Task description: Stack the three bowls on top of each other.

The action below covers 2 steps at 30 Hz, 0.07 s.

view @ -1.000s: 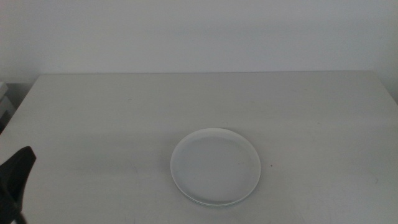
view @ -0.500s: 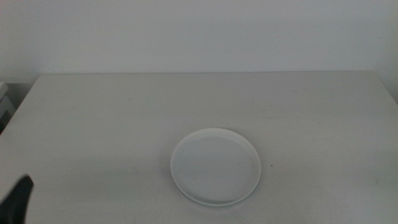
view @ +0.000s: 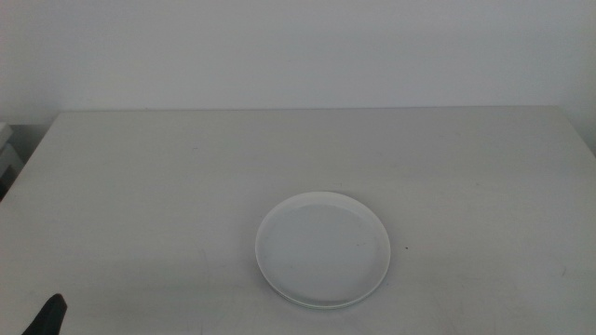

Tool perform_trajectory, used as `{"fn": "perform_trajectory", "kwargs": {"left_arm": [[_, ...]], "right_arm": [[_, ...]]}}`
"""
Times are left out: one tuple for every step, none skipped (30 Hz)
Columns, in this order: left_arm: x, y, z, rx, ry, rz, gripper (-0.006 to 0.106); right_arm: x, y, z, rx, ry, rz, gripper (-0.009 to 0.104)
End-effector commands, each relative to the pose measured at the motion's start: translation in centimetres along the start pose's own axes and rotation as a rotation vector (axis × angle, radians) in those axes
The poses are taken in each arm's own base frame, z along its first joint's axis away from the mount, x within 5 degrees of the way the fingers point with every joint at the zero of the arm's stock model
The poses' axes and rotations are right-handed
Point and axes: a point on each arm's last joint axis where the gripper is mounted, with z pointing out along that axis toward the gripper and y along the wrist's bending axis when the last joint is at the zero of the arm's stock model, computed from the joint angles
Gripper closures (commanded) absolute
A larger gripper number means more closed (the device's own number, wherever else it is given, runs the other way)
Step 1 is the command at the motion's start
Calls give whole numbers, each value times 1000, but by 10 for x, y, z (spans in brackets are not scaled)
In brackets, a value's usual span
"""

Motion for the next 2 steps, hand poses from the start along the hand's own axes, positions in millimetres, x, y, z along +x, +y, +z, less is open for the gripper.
{"fn": "perform_trajectory", "kwargs": {"left_arm": [[-8,2,-2,-22,-86,-14,-4],[-8,2,-2,-22,-86,-14,-4]], "right_arm": [[-9,1,-3,-7,-102,-7,41],[-9,1,-3,-7,-105,-7,41]]}}
